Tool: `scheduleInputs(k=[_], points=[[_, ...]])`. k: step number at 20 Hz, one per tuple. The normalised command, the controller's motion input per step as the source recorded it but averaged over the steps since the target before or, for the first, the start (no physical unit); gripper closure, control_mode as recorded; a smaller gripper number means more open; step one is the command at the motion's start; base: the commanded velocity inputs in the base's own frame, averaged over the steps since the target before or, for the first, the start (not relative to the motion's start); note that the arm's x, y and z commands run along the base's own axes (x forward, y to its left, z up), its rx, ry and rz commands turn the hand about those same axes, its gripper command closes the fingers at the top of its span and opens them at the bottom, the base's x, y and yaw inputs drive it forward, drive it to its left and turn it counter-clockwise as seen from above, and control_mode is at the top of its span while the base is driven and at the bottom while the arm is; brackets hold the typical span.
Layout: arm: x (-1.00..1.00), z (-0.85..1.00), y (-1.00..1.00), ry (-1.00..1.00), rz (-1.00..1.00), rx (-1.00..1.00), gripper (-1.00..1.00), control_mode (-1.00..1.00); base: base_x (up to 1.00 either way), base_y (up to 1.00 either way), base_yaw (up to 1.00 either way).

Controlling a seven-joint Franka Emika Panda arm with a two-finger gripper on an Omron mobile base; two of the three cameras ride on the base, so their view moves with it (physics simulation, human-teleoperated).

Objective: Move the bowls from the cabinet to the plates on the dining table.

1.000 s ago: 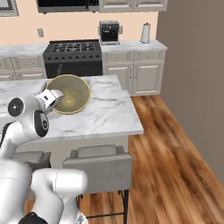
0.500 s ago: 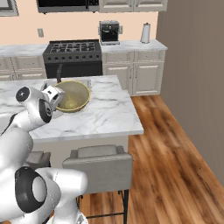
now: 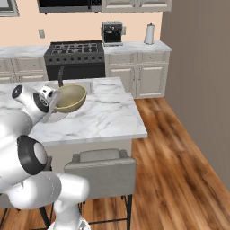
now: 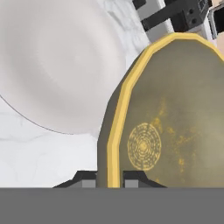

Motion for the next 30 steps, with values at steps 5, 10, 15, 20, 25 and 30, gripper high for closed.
scheduleInputs(k=[5, 10, 15, 20, 25, 30], points=[[-0.01, -0.13, 0.40, -0.01, 0.05, -0.25, 1.00, -1.00, 0.00, 0.00, 0.00], [-0.18, -0.07, 0.04, -0.05, 0.04, -0.16, 1.00, -1.00, 0.00, 0.00, 0.00], [-0.27, 0.00, 0.00, -0.05, 0.03, -0.01, 1.00, -1.00, 0.00, 0.00, 0.00], [-0.06, 0.00, 0.00, -0.01, 0.04, 0.14, 1.00, -1.00, 0.00, 0.00, 0.00], [0.06, 0.00, 0.00, 0.00, 0.09, 0.29, 1.00, -1.00, 0.00, 0.00, 0.00], [0.03, -0.14, 0.13, 0.00, 0.10, 0.12, 1.00, -1.00, 0.00, 0.00, 0.00]])
